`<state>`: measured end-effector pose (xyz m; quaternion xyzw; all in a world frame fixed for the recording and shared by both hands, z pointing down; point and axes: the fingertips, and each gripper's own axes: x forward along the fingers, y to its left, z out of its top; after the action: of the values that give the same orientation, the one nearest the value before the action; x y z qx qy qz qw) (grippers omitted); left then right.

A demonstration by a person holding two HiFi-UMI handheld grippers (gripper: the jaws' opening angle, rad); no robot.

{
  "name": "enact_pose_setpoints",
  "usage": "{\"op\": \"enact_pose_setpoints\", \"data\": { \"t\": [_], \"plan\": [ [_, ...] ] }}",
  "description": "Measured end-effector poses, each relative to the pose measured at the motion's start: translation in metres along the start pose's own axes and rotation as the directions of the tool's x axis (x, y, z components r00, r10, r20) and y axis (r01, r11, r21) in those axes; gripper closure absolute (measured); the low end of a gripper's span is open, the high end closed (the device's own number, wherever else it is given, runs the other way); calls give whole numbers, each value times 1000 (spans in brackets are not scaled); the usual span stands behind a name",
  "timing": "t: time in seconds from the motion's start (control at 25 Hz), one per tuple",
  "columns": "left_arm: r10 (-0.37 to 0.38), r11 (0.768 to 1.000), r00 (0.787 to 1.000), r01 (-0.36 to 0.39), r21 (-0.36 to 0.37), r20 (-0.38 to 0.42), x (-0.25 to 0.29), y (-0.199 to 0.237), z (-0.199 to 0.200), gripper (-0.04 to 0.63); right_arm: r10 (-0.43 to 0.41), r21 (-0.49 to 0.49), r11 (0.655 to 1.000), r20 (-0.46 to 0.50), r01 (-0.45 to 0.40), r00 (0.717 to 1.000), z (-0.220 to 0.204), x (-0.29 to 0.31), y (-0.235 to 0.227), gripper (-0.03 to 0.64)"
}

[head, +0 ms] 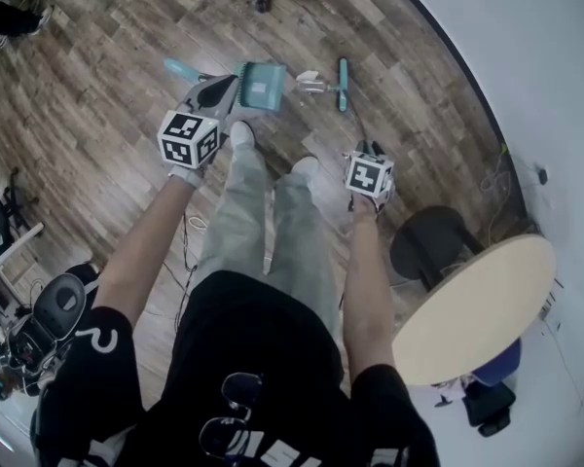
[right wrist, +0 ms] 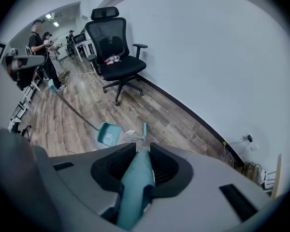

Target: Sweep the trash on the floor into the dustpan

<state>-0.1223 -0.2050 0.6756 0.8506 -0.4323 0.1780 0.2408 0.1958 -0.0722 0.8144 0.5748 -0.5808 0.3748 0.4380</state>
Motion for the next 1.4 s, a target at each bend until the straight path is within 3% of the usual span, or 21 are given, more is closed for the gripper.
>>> {"op": "enact_pose_setpoints", "data": {
  "t": [0.44, 0.8, 0.96, 1.12, 1.4],
  "plan": [
    [71, 997, 997, -70, -46, 25, -26, 20, -9, 598, 43, -74, 996, -17, -44, 999, -1, -2, 41, 531],
    [96, 993, 995, -94, -66, 38, -49, 28, -17, 598, 162, 18, 987, -43, -161, 986, -21, -9, 115, 531],
    [105, 992, 994, -102, -70, 40, -59, 30, -21, 598, 247, 71, 966, 13, -247, 969, -14, -15, 145, 531],
    [117, 991, 992, -113, -72, 43, -67, 32, -22, 598, 279, 117, 952, 52, -283, 959, -16, -19, 145, 531],
    [126, 990, 991, -122, -72, 52, -82, 26, -18, 598, 219, 86, 971, 64, -224, 974, -20, -44, 112, 531]
  ]
}}
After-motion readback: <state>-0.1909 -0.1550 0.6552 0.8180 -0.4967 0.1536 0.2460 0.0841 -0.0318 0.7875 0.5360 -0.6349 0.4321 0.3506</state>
